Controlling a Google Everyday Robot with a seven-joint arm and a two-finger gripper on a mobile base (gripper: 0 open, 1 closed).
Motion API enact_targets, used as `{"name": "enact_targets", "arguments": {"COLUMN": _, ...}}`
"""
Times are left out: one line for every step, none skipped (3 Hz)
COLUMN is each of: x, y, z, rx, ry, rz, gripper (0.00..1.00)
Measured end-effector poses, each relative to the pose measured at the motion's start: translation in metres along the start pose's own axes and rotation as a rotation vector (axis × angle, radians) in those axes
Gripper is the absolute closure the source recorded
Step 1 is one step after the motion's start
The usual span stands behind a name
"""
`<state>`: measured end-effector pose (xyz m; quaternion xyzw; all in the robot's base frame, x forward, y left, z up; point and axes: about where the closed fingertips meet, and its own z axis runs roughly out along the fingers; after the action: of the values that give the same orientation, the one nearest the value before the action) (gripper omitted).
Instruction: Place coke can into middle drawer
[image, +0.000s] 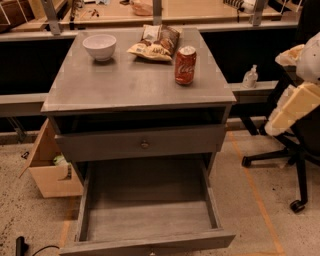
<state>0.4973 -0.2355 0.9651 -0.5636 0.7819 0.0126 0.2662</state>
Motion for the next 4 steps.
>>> {"name": "enact_targets", "arguments": {"x": -0.011, "y": -0.048, "z": 0.026, "rx": 0.042, "ry": -0.172, "rz": 0.005, "gripper": 0.00}}
{"name": "enact_targets", "arguments": {"x": -0.034, "y": -0.081, "z": 0.059, "rx": 0.022, "ry": -0.327, "rz": 0.007, "gripper": 0.00}}
{"name": "enact_targets", "arguments": {"x": -0.052, "y": -0.111, "z": 0.106, "rx": -0.008, "ry": -0.520, "rz": 0.096, "gripper": 0.00}}
{"name": "enact_targets", "arguments": {"x": -0.073, "y": -0.152, "z": 0.142, "rx": 0.000, "ry": -0.716, "rz": 0.180, "gripper": 0.00}}
